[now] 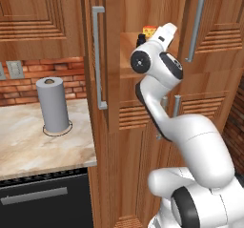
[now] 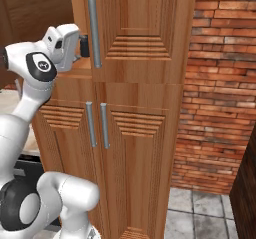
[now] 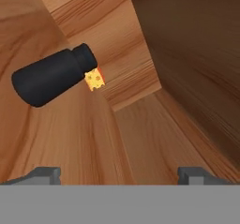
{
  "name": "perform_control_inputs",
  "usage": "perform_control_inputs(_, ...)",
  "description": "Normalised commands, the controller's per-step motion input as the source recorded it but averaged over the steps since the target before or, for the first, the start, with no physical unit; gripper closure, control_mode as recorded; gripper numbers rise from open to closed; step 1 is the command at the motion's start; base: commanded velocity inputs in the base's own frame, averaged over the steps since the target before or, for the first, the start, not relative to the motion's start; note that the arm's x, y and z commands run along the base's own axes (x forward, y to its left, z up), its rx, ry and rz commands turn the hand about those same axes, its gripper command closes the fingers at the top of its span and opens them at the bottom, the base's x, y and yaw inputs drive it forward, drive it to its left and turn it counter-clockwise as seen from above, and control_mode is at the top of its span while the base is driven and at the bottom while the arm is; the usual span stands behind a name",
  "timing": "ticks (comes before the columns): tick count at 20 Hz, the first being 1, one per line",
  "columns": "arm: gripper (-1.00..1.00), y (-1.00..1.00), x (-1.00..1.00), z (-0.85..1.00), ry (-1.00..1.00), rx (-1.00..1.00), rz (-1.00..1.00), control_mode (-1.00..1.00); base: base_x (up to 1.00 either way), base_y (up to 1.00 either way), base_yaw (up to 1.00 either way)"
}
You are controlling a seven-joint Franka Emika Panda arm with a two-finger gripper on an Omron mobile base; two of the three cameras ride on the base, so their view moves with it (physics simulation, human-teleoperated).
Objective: The dining table condiment station is running low on shaker. Refill the condiment station by opening the cabinet and taking the shaker from the cabinet and placing it on the dining table.
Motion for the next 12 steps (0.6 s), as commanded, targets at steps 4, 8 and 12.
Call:
perform_control_inputs(4, -1.00, -0.25, 0.03, 0.00, 0.00, 0.00, 0.00, -1.00, 0.00, 0.00, 0.00)
perform_control_inputs(8, -1.00, -0.08, 0.25, -0.01, 0.02, 0.00, 0.00, -1.00, 0.00, 0.00, 0.00)
perform_control_inputs(12, -1.00, -0.08, 0.11, 0.00, 0.00, 0.00, 0.00, -1.00, 0.00, 0.00, 0.00)
